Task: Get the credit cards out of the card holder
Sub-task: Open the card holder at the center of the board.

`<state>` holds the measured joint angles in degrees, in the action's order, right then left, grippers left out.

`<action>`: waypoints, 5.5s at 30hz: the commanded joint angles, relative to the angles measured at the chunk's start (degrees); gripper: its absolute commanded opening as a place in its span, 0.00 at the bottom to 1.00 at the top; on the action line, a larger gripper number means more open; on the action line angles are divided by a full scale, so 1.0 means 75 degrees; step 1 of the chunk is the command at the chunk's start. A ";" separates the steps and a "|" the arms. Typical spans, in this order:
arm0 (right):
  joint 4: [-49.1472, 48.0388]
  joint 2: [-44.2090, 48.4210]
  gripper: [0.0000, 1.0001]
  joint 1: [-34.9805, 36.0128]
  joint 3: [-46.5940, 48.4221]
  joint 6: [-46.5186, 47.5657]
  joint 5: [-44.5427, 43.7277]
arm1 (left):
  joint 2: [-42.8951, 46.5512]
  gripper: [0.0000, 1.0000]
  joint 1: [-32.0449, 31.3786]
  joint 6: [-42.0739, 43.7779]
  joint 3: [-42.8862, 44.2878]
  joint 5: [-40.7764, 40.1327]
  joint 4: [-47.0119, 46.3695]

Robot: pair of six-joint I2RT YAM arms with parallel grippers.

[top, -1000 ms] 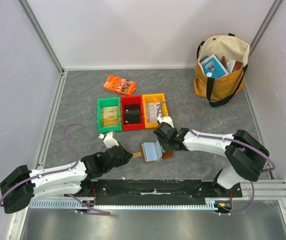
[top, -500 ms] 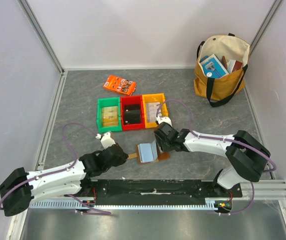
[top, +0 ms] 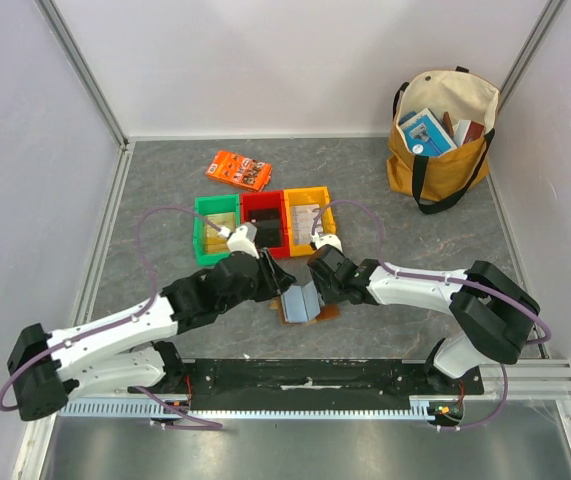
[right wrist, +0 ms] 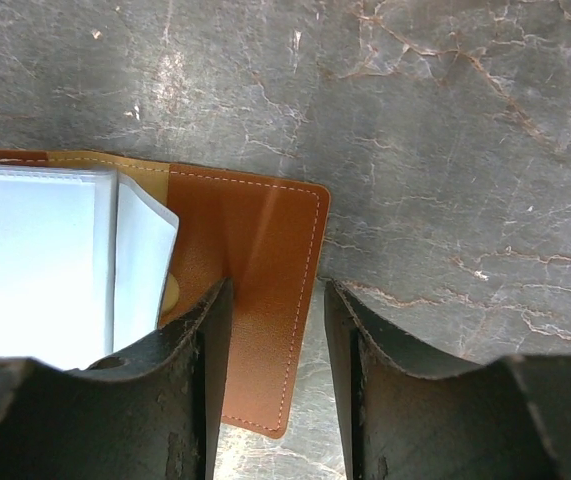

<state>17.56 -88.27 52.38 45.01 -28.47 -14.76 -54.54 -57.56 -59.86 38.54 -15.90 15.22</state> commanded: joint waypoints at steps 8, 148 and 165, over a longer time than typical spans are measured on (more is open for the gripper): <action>-0.0056 -0.0102 0.46 0.0000 -0.0283 -0.0024 -0.0141 | -0.1411 0.25 0.0022 -0.0034 -0.0931 0.0235 -0.1326; -0.2880 0.2219 0.69 -0.1218 -0.1889 -0.0985 0.3795 | -0.1200 0.02 0.0585 0.0013 -0.1587 0.1077 -0.1009; -0.4287 0.0215 0.65 -0.0070 -0.1350 -0.1419 0.4863 | -0.0440 0.04 0.0585 -0.0960 -0.2760 0.0773 -0.1924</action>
<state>-11.60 -84.53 51.00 32.08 -38.41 21.28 -61.30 -53.10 -64.05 19.66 -7.40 2.26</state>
